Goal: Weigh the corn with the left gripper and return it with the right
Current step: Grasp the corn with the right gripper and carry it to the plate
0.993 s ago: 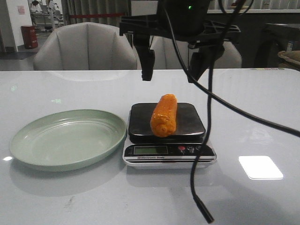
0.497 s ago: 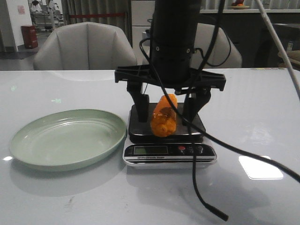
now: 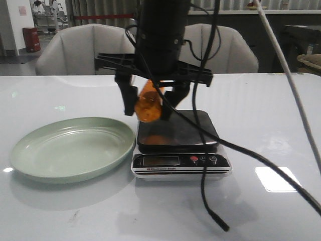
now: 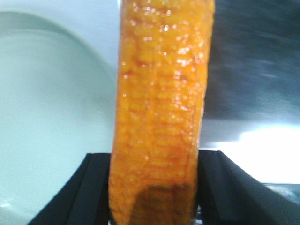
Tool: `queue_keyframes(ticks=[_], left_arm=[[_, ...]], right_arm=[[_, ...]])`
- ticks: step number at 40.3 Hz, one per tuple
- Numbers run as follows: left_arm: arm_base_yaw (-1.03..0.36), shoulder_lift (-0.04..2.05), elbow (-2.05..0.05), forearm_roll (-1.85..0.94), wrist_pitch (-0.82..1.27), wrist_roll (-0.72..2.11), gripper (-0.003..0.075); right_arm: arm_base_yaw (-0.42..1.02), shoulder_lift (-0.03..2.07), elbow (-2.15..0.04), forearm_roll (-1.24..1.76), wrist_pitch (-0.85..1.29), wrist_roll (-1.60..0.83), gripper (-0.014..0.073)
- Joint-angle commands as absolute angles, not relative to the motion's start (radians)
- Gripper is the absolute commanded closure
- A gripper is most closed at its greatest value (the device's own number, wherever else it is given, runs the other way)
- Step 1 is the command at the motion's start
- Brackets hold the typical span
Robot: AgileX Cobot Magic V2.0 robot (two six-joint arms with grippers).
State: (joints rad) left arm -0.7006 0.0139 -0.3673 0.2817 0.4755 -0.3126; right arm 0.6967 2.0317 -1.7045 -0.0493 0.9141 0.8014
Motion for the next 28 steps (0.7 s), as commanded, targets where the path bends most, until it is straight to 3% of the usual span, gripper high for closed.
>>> queue_keyframes(ticks=[1,14,17,24,28], left_arm=[[-0.706,0.027,-0.394,0.290,0.394,-0.318,0.0606],[-0.706,0.027,-0.394,0.290,0.394,-0.318,0.0606],[-0.706,0.027,-0.394,0.290,0.394,-0.318,0.0606],[-0.706,0.027,-0.394,0.290,0.394,-0.318,0.0606],[-0.706,0.027,-0.394,0.290,0.394,-0.318,0.0606]], right_arm=[[0.738,1.988,-1.769,-0.035,0.854,0.760,0.0456],[0.805,2.101,-1.796,0.099,0.735,0.715,0.0445],[0.811,2.124,-1.807,0.106,0.745,0.714,0.0391],[0.834,2.170,-1.856,0.115,0.765,0.695,0.0144],[0.844,2.175,-1.864,0.117,0.761,0.695,0.0062]])
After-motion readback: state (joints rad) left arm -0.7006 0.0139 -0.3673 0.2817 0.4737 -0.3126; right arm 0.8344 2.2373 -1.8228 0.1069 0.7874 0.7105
